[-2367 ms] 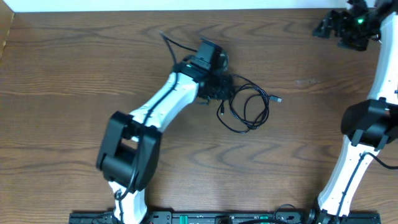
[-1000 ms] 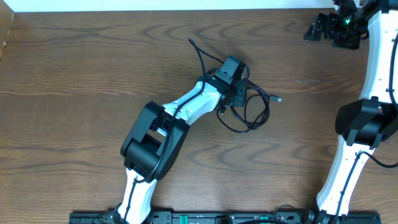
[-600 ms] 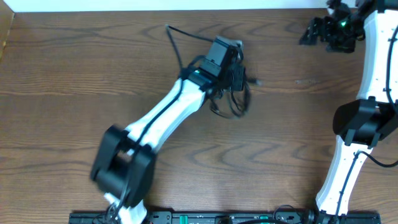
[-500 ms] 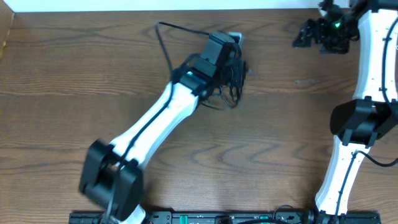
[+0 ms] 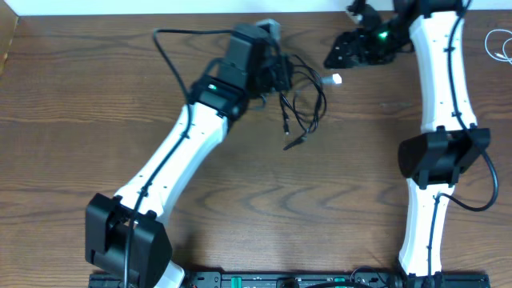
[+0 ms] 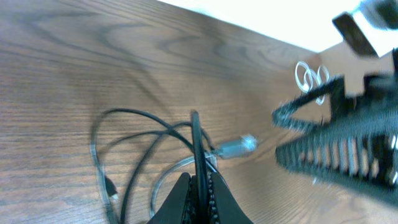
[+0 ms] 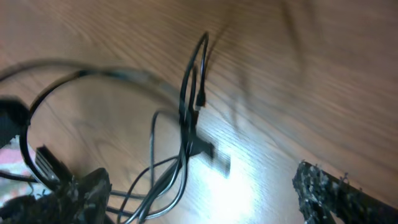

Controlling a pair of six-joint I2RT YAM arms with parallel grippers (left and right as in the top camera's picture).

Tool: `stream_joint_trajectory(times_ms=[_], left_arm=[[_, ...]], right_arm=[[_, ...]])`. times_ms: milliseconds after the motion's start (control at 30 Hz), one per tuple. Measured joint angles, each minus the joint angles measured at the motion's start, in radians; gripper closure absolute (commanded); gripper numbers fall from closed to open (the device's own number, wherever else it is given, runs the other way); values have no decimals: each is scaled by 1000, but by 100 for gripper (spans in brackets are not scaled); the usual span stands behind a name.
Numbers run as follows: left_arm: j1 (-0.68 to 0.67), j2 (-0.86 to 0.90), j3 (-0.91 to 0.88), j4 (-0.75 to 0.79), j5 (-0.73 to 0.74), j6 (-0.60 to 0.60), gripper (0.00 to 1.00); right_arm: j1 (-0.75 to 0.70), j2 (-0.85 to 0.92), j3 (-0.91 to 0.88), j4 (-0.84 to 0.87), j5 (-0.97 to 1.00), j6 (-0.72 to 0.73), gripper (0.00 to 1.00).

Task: Untangle cables

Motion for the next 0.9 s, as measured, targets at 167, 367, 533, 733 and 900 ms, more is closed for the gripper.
stream_joint_trajectory(times_ms=[167,367,533,733,900], left_arm=[[73,0,0,8,95,-50,93],[150,0,0,11,208,-108,92],[184,0,0,14,292,-119,93],[183,0,0,42,332,-131,92],[183,0,0,83,341,-142,92]], right_arm=[[65,13,0,41,-6,13,14],[127,39,0,101,0,73,21],[163,68,0,167,27,171,17],[205,140,0,216,82,321,20],[216,222,0,230,97,421,25]])
